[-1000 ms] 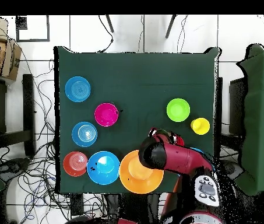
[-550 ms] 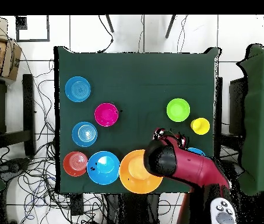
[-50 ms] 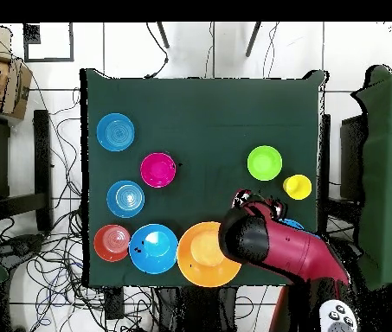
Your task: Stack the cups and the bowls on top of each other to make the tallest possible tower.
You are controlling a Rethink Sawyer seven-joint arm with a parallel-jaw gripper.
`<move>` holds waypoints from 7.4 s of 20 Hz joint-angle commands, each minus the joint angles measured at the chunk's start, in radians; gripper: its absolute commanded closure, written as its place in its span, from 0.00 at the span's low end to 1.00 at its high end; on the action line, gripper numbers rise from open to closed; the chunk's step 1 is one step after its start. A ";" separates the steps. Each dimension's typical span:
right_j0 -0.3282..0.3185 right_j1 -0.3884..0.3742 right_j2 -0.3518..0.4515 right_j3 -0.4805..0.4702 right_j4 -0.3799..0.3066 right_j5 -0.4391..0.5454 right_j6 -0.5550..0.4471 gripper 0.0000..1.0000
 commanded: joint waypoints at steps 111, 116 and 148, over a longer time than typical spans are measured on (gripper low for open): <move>-0.178 -0.077 0.519 0.065 -0.592 0.263 0.087 0.00; -0.139 -0.072 0.409 0.076 -0.545 0.175 0.188 0.00; -0.307 -0.027 0.590 0.212 -0.646 0.195 -0.122 0.00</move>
